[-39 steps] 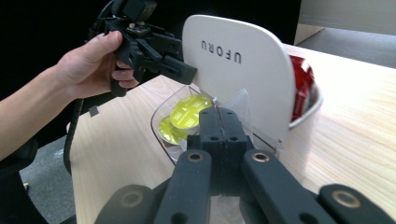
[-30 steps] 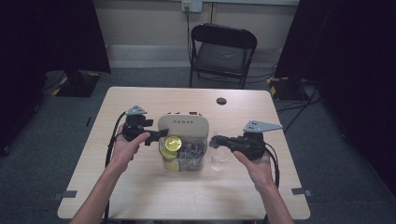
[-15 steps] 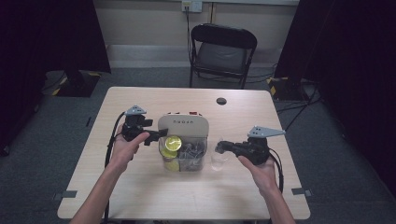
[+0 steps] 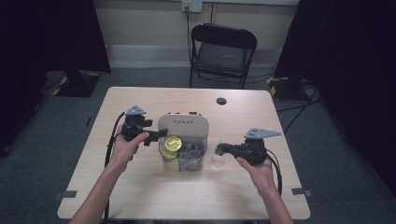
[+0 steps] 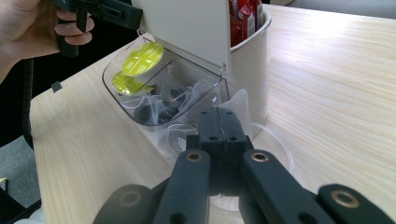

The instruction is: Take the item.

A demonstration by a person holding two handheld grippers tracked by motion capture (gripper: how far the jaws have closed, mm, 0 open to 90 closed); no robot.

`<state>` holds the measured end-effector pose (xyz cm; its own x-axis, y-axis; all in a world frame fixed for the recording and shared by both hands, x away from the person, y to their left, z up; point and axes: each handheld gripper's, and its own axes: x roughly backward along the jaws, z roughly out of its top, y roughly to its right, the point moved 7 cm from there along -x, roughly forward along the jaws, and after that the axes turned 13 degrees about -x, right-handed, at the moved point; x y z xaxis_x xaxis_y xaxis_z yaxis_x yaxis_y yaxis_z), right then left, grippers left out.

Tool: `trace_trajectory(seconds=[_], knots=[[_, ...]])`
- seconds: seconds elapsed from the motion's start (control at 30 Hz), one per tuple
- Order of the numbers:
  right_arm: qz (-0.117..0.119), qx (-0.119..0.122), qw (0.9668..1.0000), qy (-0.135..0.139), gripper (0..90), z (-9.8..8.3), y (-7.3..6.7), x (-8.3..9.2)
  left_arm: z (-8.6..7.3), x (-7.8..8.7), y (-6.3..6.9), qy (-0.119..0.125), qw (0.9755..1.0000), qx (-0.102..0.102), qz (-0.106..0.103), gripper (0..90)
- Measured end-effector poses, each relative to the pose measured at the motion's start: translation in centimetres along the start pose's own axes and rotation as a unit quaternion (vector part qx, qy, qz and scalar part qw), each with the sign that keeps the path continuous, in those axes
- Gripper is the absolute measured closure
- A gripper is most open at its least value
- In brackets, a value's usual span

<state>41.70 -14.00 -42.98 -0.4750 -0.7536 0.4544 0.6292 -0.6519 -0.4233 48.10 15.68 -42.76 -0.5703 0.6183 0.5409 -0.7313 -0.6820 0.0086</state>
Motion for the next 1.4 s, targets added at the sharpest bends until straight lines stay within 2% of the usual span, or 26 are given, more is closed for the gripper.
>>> trace_trajectory(seconds=[0.37,0.8,1.4], knots=[[-0.006,-0.001,0.9999,-0.012,90.0,-0.3,0.6,-0.8,-0.1,-0.2,0.1,-0.006,1.0000,-0.004,-0.001,15.6],[-0.012,-0.003,0.9995,-0.029,90.0,-1.0,1.1,-1.3,-0.1,-0.2,0.1,-0.003,1.0000,-0.001,0.000,15.6],[-0.021,-0.006,0.9996,-0.015,77.7,-0.5,1.1,-0.8,-0.1,-0.2,0.1,-0.002,1.0000,-0.001,-0.003,15.7]])
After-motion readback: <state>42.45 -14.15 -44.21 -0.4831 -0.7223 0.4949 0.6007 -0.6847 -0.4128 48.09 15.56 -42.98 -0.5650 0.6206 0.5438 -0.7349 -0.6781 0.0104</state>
